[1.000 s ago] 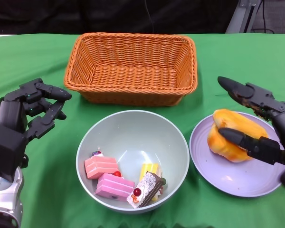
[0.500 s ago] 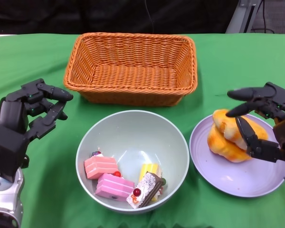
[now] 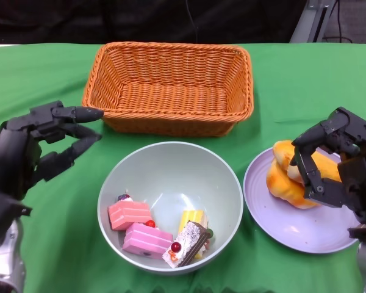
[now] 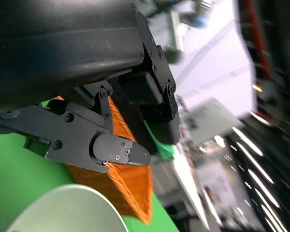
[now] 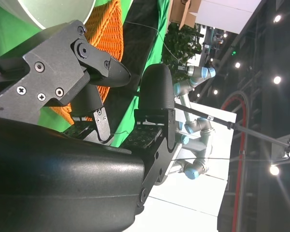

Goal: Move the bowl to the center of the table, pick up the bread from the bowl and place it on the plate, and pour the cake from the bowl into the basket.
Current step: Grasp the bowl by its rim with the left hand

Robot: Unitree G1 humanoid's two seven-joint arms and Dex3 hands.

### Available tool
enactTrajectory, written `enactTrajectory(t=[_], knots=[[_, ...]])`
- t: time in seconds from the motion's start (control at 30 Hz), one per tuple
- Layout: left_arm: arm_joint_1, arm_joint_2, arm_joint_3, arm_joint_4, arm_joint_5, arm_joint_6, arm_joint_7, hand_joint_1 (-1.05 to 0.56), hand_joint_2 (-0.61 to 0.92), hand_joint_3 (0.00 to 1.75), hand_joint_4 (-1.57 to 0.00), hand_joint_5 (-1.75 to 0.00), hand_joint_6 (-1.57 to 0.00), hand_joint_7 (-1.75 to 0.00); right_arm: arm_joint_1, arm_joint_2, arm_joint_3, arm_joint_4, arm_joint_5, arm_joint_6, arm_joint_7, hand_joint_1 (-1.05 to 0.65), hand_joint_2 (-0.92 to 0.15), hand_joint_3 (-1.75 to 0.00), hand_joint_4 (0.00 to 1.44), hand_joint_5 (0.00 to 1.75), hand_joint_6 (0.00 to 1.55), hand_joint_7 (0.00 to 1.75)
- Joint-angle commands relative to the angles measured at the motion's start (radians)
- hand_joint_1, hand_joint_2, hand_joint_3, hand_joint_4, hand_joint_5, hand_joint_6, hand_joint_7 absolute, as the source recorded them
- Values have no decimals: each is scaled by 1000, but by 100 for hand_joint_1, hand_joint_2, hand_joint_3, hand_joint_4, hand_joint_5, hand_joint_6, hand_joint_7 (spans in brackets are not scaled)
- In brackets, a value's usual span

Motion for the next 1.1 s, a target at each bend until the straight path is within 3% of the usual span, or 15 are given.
enactTrajectory(t=[0.03, 0.13, 0.3, 0.43, 0.6, 0.83, 1.1], knots=[[49, 52, -6, -87, -74, -31, -118, -45, 92, 11, -74, -30, -83, -1, 2, 8, -8, -5, 16, 4, -11, -1, -51, -111, 70, 167, 67, 133], [75, 66, -3, -146, -135, -50, -196, -49, 92, 11, -74, -25, -83, -1, 3, 19, -10, -4, 21, 7, -16, 1, -51, -111, 70, 166, 67, 132], [121, 85, -16, -250, -205, -107, -287, -55, 92, 13, -90, -32, -97, -7, 10, 29, -13, -12, 16, 17, -29, -2, -50, -110, 70, 164, 68, 129], [153, 102, -31, -285, -176, -160, -315, -54, 92, 13, -95, -36, -105, -9, 7, 35, -14, -12, 22, 13, -31, -1, -50, -109, 70, 163, 69, 128], [149, 133, -53, -244, -98, -284, -322, -47, 92, 10, -94, -35, -108, -8, 7, 37, -14, -22, 24, 13, -34, -4, -49, -109, 70, 164, 69, 129], [110, 193, -83, -142, 63, -500, -286, -50, 92, 13, -86, -24, -97, -1, 22, 43, -7, -50, 11, 37, -48, -5, -48, -109, 70, 164, 68, 130], [94, 232, -121, -96, 157, -612, -198, -53, 92, 15, -95, -23, -106, -5, 27, 56, -3, -55, -6, 39, -64, -3, -49, -110, 70, 163, 69, 128]])
